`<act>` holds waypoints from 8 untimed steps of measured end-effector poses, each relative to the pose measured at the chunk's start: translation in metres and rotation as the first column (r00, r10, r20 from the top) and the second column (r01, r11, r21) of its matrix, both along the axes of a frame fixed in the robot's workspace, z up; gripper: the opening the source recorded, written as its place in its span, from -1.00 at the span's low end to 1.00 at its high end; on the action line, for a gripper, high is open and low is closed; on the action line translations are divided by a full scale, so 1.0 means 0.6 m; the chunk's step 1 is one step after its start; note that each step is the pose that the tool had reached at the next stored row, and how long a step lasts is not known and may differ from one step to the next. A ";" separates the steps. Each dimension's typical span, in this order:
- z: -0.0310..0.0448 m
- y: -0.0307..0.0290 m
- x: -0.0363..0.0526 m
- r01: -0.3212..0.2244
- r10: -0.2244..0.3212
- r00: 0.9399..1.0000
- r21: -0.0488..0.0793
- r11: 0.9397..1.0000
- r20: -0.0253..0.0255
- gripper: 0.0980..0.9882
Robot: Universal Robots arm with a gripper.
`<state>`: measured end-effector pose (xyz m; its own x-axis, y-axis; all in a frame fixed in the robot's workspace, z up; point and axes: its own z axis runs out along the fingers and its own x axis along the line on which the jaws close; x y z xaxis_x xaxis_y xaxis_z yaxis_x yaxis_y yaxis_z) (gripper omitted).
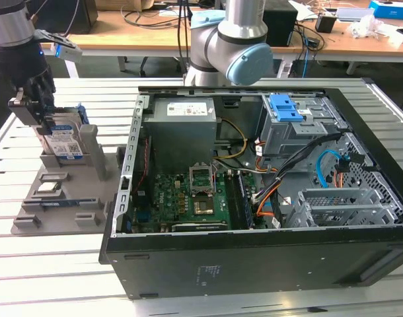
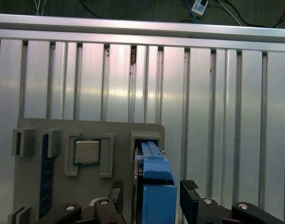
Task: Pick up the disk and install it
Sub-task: 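Pick up the disk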
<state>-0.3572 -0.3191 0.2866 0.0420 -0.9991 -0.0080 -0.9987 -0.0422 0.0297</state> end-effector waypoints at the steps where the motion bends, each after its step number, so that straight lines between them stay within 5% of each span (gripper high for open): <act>1: -0.001 0.0004 0.000 -0.002 0.002 1.000 0.000 1.000 0.000 0.13; 8: -0.003 0.0010 0.000 -0.004 0.004 1.000 0.000 1.000 0.000 0.13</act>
<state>-0.3572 -0.3185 0.2846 0.0458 -0.9989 -0.0080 -0.9985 -0.0460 0.0297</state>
